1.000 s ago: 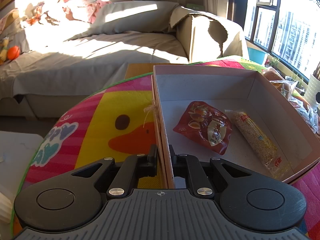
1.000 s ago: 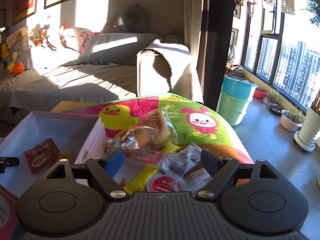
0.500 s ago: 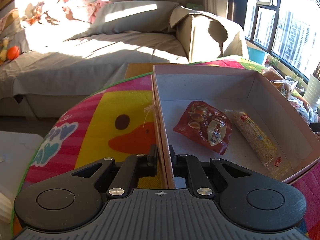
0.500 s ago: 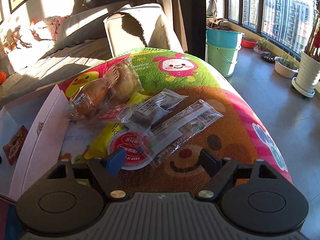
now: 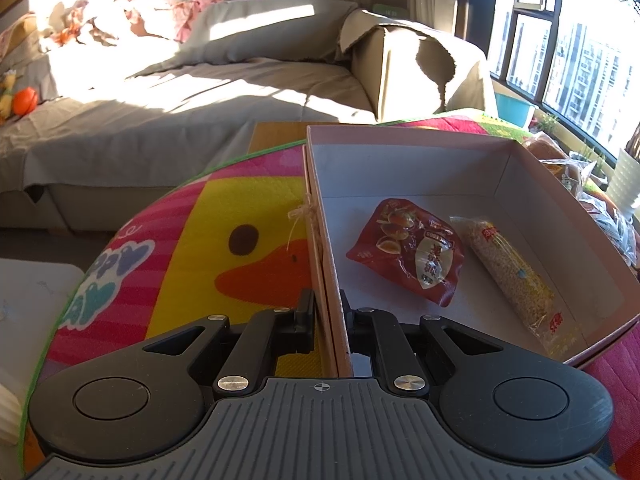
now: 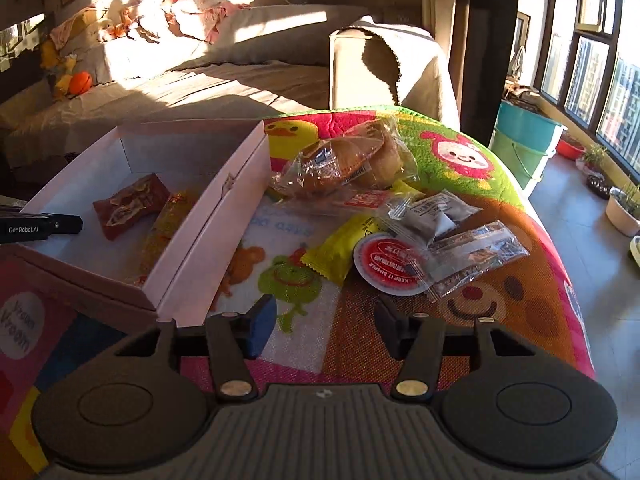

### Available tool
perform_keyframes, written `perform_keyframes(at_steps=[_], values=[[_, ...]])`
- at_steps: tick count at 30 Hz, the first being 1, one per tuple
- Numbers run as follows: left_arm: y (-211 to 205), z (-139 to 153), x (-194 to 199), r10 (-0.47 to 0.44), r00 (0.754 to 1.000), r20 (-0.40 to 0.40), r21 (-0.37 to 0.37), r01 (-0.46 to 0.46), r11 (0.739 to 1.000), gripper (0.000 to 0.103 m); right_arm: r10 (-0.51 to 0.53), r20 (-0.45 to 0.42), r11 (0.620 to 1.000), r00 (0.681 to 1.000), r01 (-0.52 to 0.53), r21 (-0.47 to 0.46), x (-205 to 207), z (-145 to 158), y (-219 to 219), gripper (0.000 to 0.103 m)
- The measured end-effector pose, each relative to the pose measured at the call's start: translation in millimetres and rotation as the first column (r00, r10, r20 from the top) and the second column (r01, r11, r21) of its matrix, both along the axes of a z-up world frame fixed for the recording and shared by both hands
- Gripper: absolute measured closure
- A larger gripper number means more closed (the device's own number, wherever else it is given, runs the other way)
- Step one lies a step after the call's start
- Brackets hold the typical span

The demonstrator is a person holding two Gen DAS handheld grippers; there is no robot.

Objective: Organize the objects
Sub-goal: 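Reach the right gripper to the bagged bun and grasp it, then carry the bagged bun into the box and release it beside the bread stick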

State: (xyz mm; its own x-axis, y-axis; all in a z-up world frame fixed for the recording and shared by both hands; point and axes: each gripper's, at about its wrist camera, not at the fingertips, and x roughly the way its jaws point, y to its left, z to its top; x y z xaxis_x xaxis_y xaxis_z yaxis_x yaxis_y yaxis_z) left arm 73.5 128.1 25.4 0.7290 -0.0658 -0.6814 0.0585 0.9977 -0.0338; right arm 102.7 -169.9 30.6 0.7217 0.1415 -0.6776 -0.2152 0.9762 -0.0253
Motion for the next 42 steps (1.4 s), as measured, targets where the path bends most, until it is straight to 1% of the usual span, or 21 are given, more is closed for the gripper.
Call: perform_keyframes(at_steps=[3, 6, 7, 8, 9, 10, 12, 13, 15, 17, 19, 20, 22, 25, 26, 27, 29, 32, 37, 40, 42], values=[[0, 0, 0, 0.002, 1.000, 0.000, -0.004, -0.002, 1.000, 0.092, 0.000, 0.051, 1.000, 0.999, 0.001, -0.024, -1, 10, 2, 0.032], [0, 0, 0, 0.001, 1.000, 0.000, -0.004, -0.001, 1.000, 0.092, -0.022, 0.082, 1.000, 0.996, 0.023, -0.007, 12, 22, -3, 0.029], [0, 0, 1, 0.001, 1.000, 0.000, -0.003, -0.001, 1.000, 0.092, -0.036, 0.085, 0.999, 0.996, 0.035, 0.018, 19, 26, -6, 0.027], [0, 0, 1, 0.001, 1.000, 0.000, -0.004, -0.001, 1.000, 0.092, -0.051, 0.077, 0.997, 0.996, 0.046, 0.061, 26, 30, -10, 0.023], [0, 0, 1, 0.001, 1.000, 0.000, -0.004, -0.001, 1.000, 0.092, -0.071, 0.061, 0.991, 0.996, 0.063, 0.122, 36, 34, -15, 0.021], [0, 0, 1, 0.001, 1.000, 0.000, -0.003, -0.001, 1.000, 0.092, -0.094, 0.042, 0.980, 0.995, 0.085, 0.181, 47, 36, -20, 0.021], [0, 0, 1, 0.001, 1.000, 0.000, -0.003, -0.001, 1.000, 0.092, -0.140, 0.021, 0.957, 0.990, 0.130, 0.259, 68, 39, -27, 0.021], [0, 0, 1, 0.001, 1.000, -0.001, -0.003, -0.001, 1.000, 0.092, -0.157, 0.029, 0.953, 0.987, 0.144, 0.266, 78, 41, -29, 0.021], [0, 0, 1, 0.001, 1.000, -0.001, -0.002, -0.001, 1.000, 0.092, -0.173, 0.054, 0.962, 0.983, 0.157, 0.224, 102, 44, -26, 0.021], [0, 0, 1, 0.000, 1.000, -0.002, 0.000, 0.000, 1.000, 0.092, -0.187, 0.051, 0.968, 0.981, 0.175, 0.182, 134, 45, -25, 0.021], [0, 0, 1, 0.000, 1.000, -0.003, 0.002, 0.000, 1.000, 0.092, -0.213, 0.007, 0.963, 0.977, 0.209, 0.169, 168, 40, -27, 0.019], [-1, 0, 1, 0.000, 1.000, -0.005, 0.003, 0.000, 1.000, 0.092, -0.214, -0.032, 0.961, 0.976, 0.216, 0.171, 185, 35, -27, 0.015], [-1, 0, 1, 0.001, 1.000, -0.009, 0.006, -0.001, 1.000, 0.092, -0.223, -0.089, 0.958, 0.971, 0.235, 0.165, 212, 25, -26, 0.015], [-3, 0, 2, 0.002, 1.000, -0.013, 0.014, -0.002, 1.000, 0.092, -0.217, -0.159, 0.965, 0.963, 0.236, 0.115, 238, 2, -16, 0.015], [-3, 0, 2, 0.002, 1.000, -0.014, 0.016, -0.002, 1.000, 0.092, -0.210, -0.164, 0.969, 0.964, 0.227, 0.093, 240, -3, -13, 0.021], [-3, 0, 3, 0.002, 1.000, -0.015, 0.016, -0.002, 1.000, 0.092, -0.201, -0.164, 0.975, 0.966, 0.213, 0.063, 238, -8, -8, 0.037], [-3, 0, 3, 0.002, 1.000, -0.015, 0.016, -0.002, 1.000, 0.092, -0.180, -0.155, 0.980, 0.971, 0.190, 0.051, 230, -10, -8, 0.054], [-4, 0, 4, 0.003, 1.000, -0.016, 0.017, -0.003, 1.000, 0.092, -0.180, -0.085, 0.981, 0.980, 0.185, 0.063, 205, 3, -19, 0.057], [-2, -1, 5, 0.002, 1.000, -0.012, 0.008, -0.002, 1.000, 0.092, -0.164, 0.038, 0.985, 0.986, 0.162, 0.067, 141, 44, -39, 0.059], [-2, -1, 5, 0.004, 1.000, -0.009, 0.006, -0.004, 1.000, 0.092, -0.150, 0.082, 0.987, 0.985, 0.144, 0.069, 96, 65, -47, 0.059], [-1, -1, 5, 0.004, 1.000, -0.008, 0.004, -0.004, 1.000, 0.092, -0.126, 0.079, 0.990, 0.989, 0.121, 0.070, 68, 73, -47, 0.059]])
